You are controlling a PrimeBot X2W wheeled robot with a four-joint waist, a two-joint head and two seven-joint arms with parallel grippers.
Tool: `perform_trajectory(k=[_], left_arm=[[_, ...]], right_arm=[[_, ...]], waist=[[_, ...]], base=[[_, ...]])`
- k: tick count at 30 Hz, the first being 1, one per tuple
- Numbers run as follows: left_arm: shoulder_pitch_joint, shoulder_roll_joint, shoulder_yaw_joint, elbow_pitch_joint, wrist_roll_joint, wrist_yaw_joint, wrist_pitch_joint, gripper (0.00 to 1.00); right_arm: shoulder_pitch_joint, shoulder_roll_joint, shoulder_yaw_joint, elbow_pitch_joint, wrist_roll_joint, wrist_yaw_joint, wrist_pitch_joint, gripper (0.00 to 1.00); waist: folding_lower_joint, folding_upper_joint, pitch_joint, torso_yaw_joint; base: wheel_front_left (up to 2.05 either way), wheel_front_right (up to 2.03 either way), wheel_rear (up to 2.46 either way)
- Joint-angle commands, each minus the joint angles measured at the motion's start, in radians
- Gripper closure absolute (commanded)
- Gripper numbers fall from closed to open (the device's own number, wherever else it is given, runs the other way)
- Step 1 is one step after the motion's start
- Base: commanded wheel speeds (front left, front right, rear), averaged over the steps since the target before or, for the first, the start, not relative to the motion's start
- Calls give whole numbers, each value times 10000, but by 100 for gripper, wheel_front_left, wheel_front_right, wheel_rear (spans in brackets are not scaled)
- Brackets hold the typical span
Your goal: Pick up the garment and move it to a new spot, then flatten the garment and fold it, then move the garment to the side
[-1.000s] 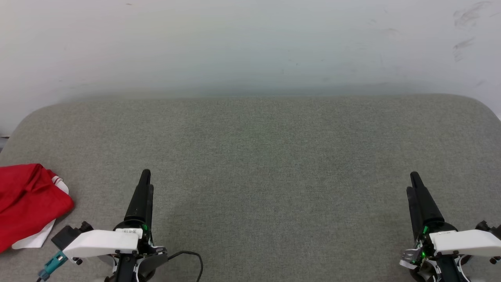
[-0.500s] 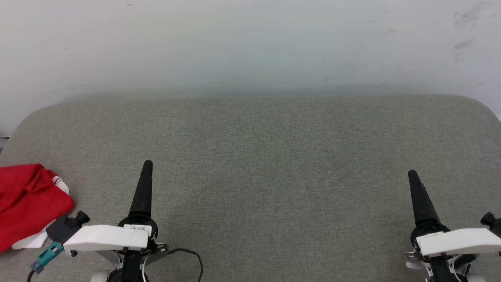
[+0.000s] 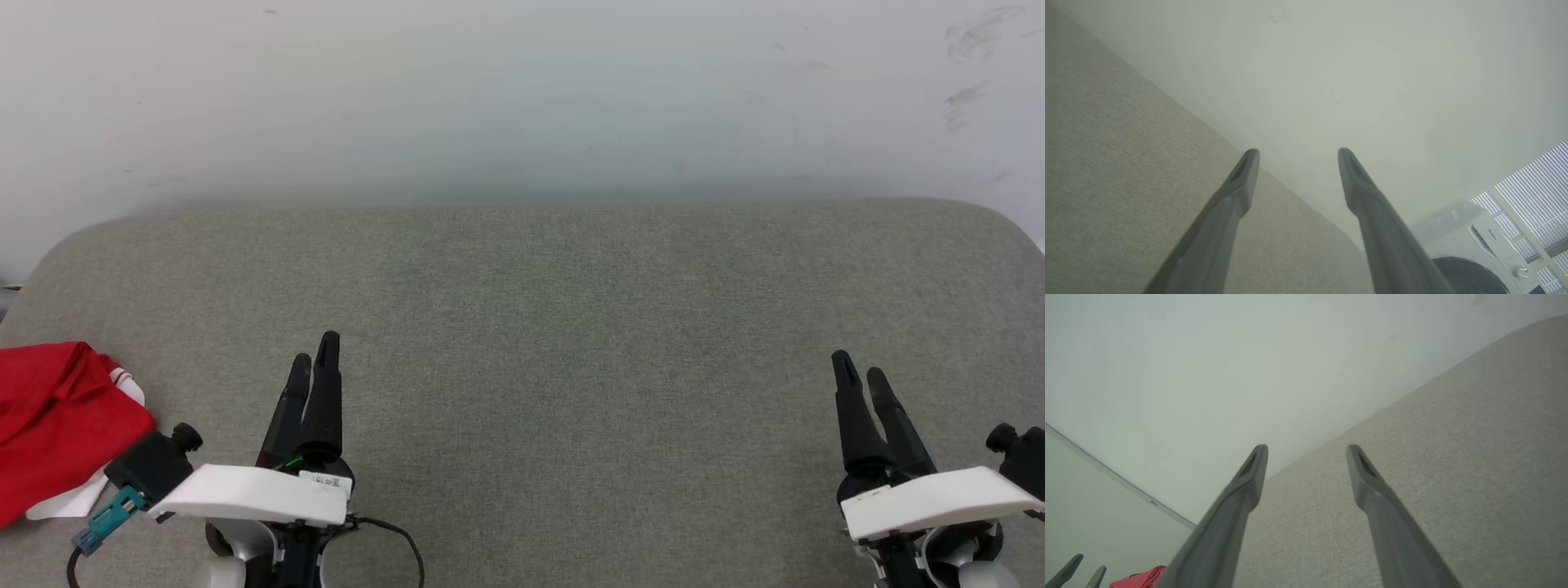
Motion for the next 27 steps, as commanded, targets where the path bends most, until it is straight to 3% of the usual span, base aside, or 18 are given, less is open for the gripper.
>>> perform_trajectory(k=[1,15,27], left_arm=[[-15,19,-2,-137,461,-2,-101,0],[90,21,103,-156,3913,-2,-527,0],[184,59,49,233,5926,5,-818,0]], right_arm=[[-6,8,25,-194,-349,-1,-72,0],[180,38,-24,-617,-3083,-2,208,0],[367,62,-175,-1025,-4675,-2,453,0]], waist=[[0,0,-2,0],[0,0,-25,2],[0,0,-63,-31]], base=[[0,0,0],[0,0,0],[0,0,0]])
